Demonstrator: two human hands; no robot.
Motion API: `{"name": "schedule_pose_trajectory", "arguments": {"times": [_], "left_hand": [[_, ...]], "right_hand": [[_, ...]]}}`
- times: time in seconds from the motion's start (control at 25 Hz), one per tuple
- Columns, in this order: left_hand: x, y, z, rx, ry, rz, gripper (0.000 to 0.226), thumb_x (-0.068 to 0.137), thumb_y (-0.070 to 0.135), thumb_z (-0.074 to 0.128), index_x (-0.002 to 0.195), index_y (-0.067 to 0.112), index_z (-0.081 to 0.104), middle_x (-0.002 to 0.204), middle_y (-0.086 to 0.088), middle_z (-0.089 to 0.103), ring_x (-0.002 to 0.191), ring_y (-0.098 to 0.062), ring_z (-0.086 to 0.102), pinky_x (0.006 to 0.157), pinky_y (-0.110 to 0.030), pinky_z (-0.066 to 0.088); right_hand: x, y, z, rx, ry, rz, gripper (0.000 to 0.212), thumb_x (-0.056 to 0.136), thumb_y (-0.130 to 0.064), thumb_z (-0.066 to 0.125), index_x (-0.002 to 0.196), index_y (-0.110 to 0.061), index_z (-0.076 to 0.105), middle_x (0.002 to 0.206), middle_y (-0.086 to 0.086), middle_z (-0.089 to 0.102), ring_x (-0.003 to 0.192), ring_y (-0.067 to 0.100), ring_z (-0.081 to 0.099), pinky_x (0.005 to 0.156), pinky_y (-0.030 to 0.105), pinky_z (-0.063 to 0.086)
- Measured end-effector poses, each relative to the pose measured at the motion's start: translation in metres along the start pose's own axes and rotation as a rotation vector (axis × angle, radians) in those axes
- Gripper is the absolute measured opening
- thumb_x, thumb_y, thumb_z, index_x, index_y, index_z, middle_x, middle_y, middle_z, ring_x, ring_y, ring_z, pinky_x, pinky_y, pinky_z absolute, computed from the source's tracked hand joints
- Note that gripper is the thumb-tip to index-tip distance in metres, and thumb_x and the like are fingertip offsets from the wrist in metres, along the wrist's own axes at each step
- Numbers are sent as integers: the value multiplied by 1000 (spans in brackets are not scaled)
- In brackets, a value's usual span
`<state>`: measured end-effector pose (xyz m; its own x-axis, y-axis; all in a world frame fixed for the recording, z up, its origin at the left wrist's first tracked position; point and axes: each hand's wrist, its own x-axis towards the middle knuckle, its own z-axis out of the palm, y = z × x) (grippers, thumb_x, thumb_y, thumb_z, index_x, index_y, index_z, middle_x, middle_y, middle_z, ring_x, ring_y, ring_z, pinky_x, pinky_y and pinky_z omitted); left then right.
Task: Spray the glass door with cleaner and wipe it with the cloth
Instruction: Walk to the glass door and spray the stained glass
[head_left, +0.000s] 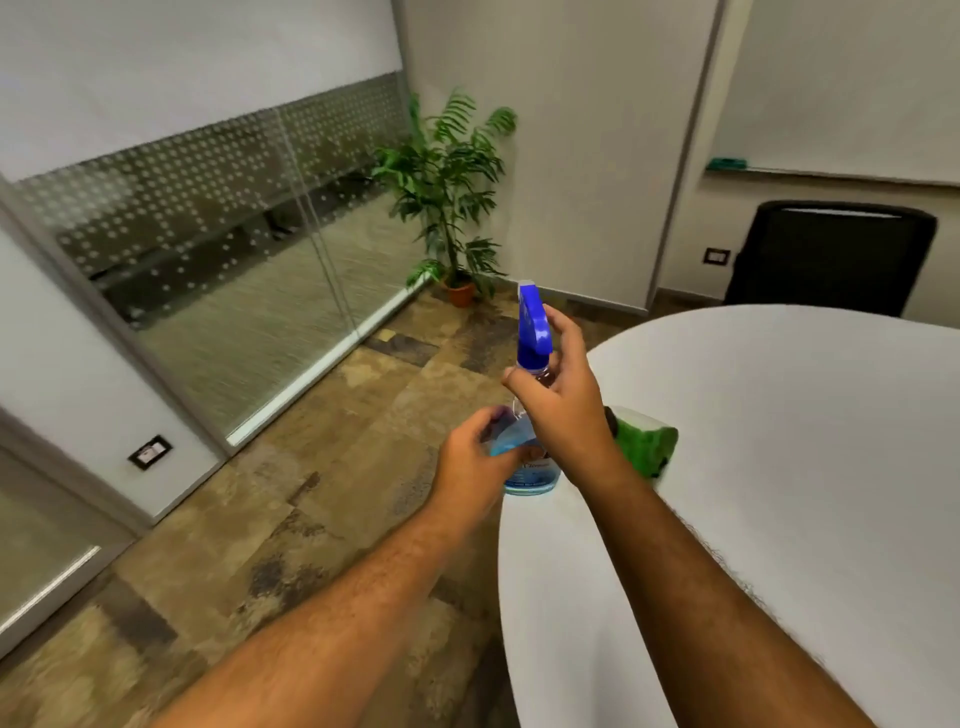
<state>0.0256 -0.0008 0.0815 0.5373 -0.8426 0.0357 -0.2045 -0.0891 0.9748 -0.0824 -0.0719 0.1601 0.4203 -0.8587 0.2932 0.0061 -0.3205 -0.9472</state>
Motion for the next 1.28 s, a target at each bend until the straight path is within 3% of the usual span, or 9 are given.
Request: {"name": "schedule_pose_trajectory", "arguments": {"times": [0.12,0.24,0.32,0.52,0.64,0.76,0.92,1.12,1.28], "left_hand": [[-13,-4,-58,-14,85,11,57,81,14,94,133,17,71,125,5,80,118,-12,76,104,-37,62],[-35,-15,-125,-25,158,17,59,81,12,93,136,15,70,125,7,80,116,-6,76,98,-27,62],[-56,-23,-175,-34,225,15,58,84,7,90,138,16,68,124,9,78,111,2,75,93,-22,62],[-132,-43,-318,-27,283,5,54,85,-5,85,129,16,64,116,10,74,98,19,70,86,-9,55],[-189,-54,-421,-28,341,-9,51,84,-6,86,131,2,67,124,-6,77,109,7,72,96,-16,58],[-243,-60,-510,-13,408,-8,49,86,-1,86,130,11,70,126,-5,77,123,-16,71,111,-33,55],[-305,-70,-599,-44,565,12,46,88,-1,84,125,21,71,126,0,79,123,-14,72,113,-36,55],[-354,-77,-693,-51,747,1,45,89,0,83,116,35,73,113,21,83,113,4,75,95,-13,57],[-359,-88,-754,-66,830,-2,42,89,-5,80,115,27,73,117,5,81,110,-1,76,102,-24,57]], "right_hand": [[-7,-27,54,22,-30,-100,52,95,-25,76,140,-39,54,97,-24,67,86,-1,66,80,17,55],[-24,-54,122,71,-98,-152,31,96,-34,76,124,-40,63,88,5,67,84,26,69,86,51,62],[-39,-69,175,87,-150,-179,21,96,-37,77,114,-32,68,78,6,64,76,27,66,82,56,60],[-107,-112,322,156,-209,-165,24,92,-47,77,94,-26,65,71,7,64,69,32,64,72,49,59],[-162,-141,415,217,-242,-140,22,92,-44,77,90,-25,65,64,-10,60,63,15,59,68,33,54],[-212,-170,497,301,-369,-92,19,95,-36,78,91,-23,65,66,-11,62,64,15,61,69,32,54],[-258,-215,581,417,-535,-10,18,97,-32,77,91,-21,64,67,-6,60,63,15,59,67,34,54],[-285,-263,673,495,-826,86,23,92,-42,79,85,-27,63,66,-5,54,62,12,51,60,23,48],[-282,-287,753,502,-1022,125,29,89,-46,77,96,-20,66,74,1,66,63,15,57,63,26,48]]}}
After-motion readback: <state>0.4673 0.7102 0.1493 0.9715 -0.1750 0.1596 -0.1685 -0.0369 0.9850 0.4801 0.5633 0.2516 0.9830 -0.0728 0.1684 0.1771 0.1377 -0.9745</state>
